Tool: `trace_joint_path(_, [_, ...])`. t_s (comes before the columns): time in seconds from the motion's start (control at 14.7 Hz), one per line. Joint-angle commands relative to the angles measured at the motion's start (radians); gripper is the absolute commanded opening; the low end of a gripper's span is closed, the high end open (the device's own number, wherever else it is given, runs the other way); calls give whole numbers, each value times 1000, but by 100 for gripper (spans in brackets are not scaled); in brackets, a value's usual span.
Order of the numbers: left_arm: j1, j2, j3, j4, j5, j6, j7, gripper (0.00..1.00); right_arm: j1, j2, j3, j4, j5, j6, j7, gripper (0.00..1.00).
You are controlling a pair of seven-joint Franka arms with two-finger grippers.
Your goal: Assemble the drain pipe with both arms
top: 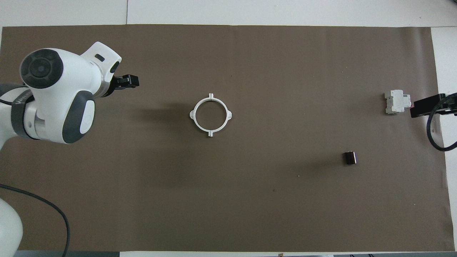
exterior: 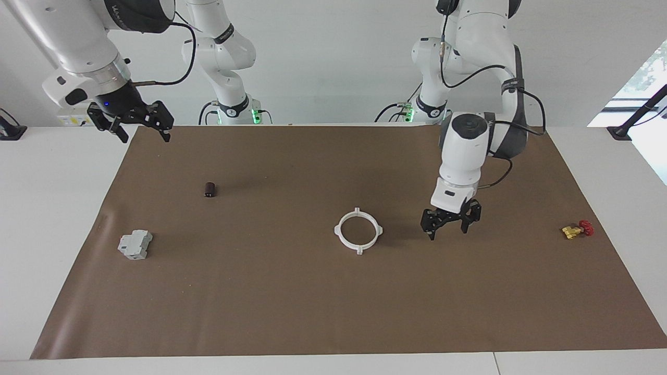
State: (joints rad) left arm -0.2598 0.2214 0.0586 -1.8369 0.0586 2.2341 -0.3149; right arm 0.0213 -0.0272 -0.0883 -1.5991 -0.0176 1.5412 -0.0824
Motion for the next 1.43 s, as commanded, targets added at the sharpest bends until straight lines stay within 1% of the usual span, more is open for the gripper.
trace_joint_path(0.0, [47,-37,3,82,-42,-172,124,100,-12,-11,-2,-12,13,10,-23,100])
trace_joint_path(0.2, [125,-69,3,143,-48,-298,218,100,-12,-11,-2,-10,13,10,-22,100])
trace_joint_path(0.41, [178,-146,7,154,-69,-390,275,100,-7,-10,-2,-5,13,8,-22,100])
trace_joint_path(0.61, [205,-186,10,185,-69,-483,284,100,-6,-10,-2,-5,13,-6,-22,100])
trace_joint_path(0.82, [221,-192,10,241,-69,-563,289,100,-3,-10,-1,-5,13,-4,-22,100])
trace_joint_path(1.02, [228,-182,12,310,-68,-643,289,100,-3,-10,-1,-5,13,-1,-22,100])
trace_joint_path(1.09, [229,-180,12,320,-68,-651,289,100,-4,-10,-1,-5,13,-1,-23,100])
trace_joint_path(1.36, [240,-186,12,305,-66,-660,304,100,-1,-10,-1,-5,15,2,-22,100])
